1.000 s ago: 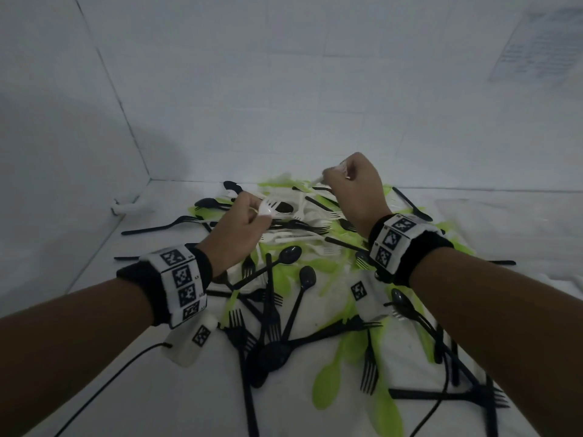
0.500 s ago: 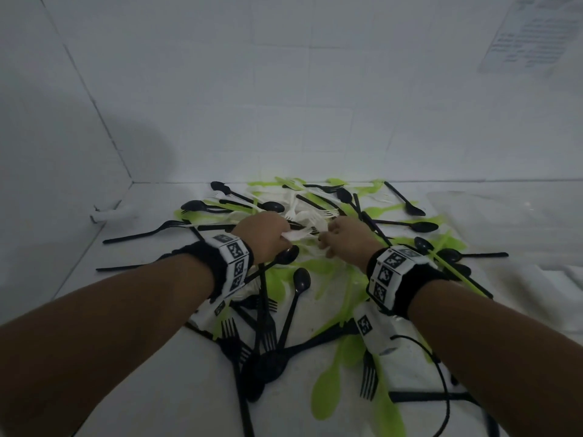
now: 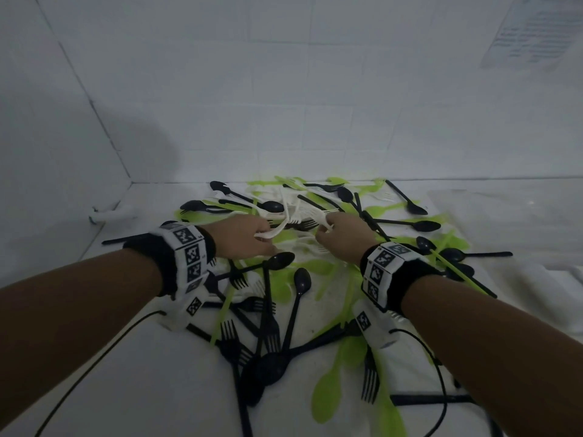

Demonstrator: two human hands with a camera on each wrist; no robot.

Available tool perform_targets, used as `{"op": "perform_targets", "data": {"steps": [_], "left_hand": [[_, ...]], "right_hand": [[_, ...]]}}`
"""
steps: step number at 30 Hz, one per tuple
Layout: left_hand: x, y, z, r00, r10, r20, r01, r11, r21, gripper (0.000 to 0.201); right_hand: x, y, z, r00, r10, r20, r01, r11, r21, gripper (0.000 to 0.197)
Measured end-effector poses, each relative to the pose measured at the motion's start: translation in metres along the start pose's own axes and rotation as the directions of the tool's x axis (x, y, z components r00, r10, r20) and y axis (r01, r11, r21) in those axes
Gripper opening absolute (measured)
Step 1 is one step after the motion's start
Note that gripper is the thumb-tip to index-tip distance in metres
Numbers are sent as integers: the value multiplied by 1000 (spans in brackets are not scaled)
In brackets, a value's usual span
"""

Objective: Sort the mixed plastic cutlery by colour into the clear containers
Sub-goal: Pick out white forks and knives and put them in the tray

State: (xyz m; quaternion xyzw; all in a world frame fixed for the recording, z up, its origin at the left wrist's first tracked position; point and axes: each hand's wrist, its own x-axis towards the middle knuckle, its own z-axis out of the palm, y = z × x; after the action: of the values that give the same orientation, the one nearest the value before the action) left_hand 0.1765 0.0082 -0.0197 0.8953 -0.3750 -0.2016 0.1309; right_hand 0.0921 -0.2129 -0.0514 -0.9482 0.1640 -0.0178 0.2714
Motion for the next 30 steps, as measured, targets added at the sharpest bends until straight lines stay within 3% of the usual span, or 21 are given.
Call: {"op": "perform_targets", "data": {"steps": [3, 7, 12, 18, 22, 25, 27, 30], "left_hand": [[-2, -8, 2, 996, -9, -85, 10, 1000, 19, 34], [13, 1, 10, 978, 63, -199, -35, 989, 142, 36], [46, 32, 33, 956, 182, -228, -106, 944, 312, 30], [65, 45, 40, 970, 129, -205, -39, 917, 396, 20], [54, 44, 25, 964, 119, -239, -84, 985, 152, 24], [38, 46, 8, 968, -22, -249, -18, 988, -156, 22], [29, 44, 0, 962, -133, -238, 28, 916, -401, 18], [16, 38, -6, 931, -294, -214, 60, 705, -707, 14]], "right_hand": [[4, -7, 5, 999, -1, 40, 2, 1000, -5, 29], [5, -7, 6, 988, 152, 35, -156, 962, 226, 20], [-1, 6, 3, 971, 239, 0, -225, 916, 332, 18], [-9, 27, 2, 970, 238, -46, -207, 913, 353, 20], [-14, 29, -1, 981, 190, -40, -168, 933, 318, 22], [-12, 22, -3, 980, 176, -91, -138, 936, 323, 12], [-9, 13, -2, 985, 141, -95, -108, 951, 291, 14], [-5, -3, 2, 999, 4, -54, 4, 989, 146, 21]]}}
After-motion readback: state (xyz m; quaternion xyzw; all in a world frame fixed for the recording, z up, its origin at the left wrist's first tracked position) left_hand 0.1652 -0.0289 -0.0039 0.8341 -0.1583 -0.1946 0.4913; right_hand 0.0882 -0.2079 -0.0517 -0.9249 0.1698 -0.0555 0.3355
